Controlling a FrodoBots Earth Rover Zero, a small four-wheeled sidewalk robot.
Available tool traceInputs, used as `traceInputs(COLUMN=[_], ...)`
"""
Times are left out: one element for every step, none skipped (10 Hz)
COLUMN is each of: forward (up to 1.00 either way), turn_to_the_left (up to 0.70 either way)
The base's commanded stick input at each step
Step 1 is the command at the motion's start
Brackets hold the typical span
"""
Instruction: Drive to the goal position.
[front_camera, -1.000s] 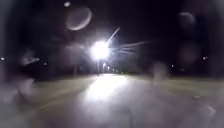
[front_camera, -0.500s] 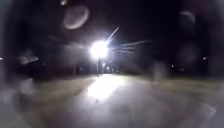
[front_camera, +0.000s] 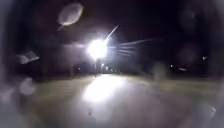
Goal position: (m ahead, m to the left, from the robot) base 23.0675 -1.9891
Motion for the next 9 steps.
traceInputs(forward=[1.00, 1.00, 1.00, 1.00, 1.00, 1.00, 1.00, 1.00, 1.00], turn_to_the_left=[0.00, 0.00, 0.00, 0.00, 0.00, 0.00, 0.00, 0.00, 0.00])
